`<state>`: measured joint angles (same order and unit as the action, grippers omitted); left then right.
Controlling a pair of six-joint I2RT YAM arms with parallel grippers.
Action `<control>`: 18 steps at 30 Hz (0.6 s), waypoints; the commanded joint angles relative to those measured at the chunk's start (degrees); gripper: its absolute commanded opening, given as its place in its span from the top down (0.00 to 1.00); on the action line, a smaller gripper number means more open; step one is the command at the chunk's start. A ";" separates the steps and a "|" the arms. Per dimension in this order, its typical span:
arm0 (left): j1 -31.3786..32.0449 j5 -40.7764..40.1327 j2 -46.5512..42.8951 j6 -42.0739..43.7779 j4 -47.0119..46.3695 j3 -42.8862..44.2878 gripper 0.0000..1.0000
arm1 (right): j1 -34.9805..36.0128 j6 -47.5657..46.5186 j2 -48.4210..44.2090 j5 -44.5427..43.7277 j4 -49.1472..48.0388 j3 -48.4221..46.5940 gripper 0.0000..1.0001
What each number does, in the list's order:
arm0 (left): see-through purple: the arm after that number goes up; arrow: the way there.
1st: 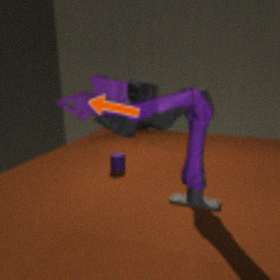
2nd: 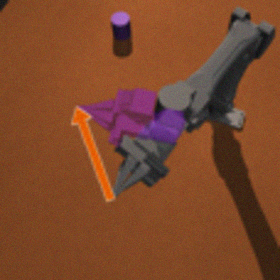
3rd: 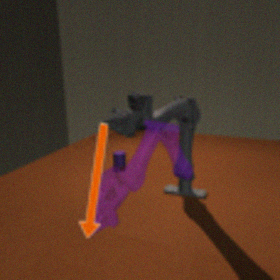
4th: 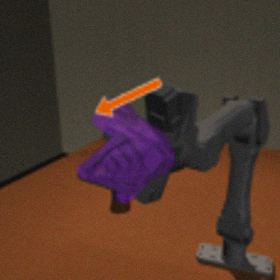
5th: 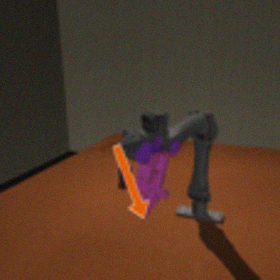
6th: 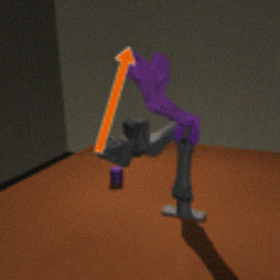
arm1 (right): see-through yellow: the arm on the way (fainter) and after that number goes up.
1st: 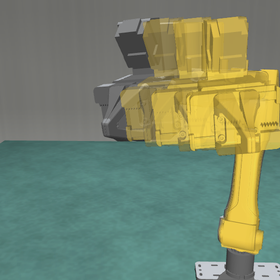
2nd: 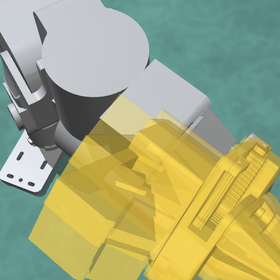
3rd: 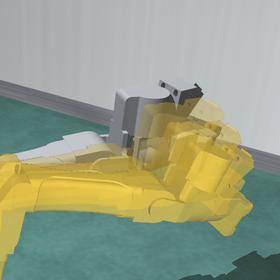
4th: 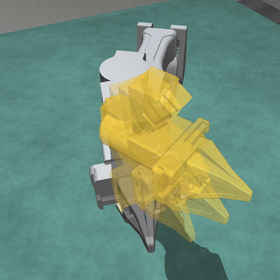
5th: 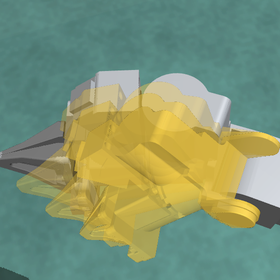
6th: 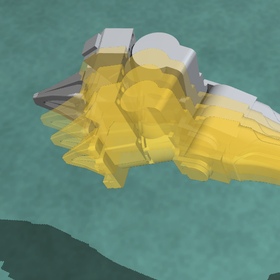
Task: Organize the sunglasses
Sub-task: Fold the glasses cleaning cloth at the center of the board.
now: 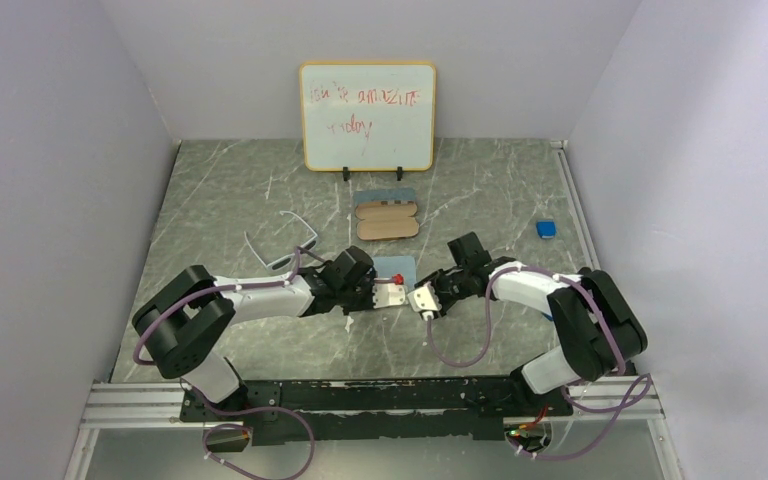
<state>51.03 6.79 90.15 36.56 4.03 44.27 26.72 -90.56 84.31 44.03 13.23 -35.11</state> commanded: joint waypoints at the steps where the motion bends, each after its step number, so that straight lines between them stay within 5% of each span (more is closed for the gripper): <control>1: 0.29 2.96 -2.48 -1.04 -3.62 1.49 0.95 | 0.39 -1.64 2.44 -1.13 2.49 -0.27 0.60; 8: 0.26 2.70 -2.61 -0.96 -3.60 1.34 0.95 | 0.98 -1.13 4.29 -1.74 2.55 -0.68 0.62; 18: 0.17 2.53 -2.62 -1.07 -3.64 1.17 0.95 | 1.60 0.00 5.84 -3.57 2.30 -1.39 0.78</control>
<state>50.76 6.79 90.13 36.64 5.30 44.25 27.14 -91.29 87.55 45.30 13.37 -35.90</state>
